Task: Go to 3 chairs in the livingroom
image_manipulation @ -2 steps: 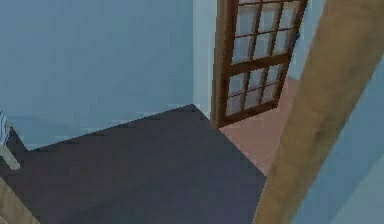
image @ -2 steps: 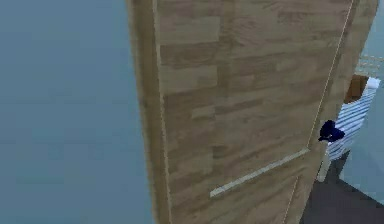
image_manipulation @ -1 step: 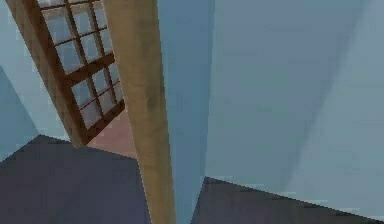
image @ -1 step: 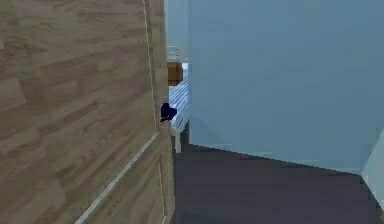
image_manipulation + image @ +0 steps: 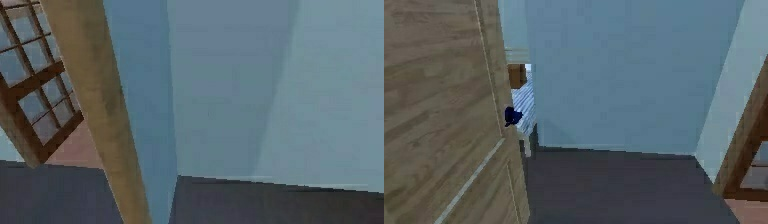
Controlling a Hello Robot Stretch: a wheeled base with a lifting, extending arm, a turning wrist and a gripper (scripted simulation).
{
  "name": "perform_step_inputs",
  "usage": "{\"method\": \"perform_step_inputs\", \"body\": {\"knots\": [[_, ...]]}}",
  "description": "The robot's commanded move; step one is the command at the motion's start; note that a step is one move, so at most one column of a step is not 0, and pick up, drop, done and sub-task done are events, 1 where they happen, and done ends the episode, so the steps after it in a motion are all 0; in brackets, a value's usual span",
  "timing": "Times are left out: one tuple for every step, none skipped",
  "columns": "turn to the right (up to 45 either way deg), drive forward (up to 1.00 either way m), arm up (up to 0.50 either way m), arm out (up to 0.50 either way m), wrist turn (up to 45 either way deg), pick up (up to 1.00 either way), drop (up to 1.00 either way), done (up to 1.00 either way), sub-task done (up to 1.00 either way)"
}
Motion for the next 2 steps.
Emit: {"method": "perform_step_inputs", "body": {"knots": [[3.0,0.0,0.0,0.0,0.0,0.0,0.0,0.0,0.0],[0.0,0.3,0.0,0.0,0.0,0.0,0.0,0.0,0.0]]}}
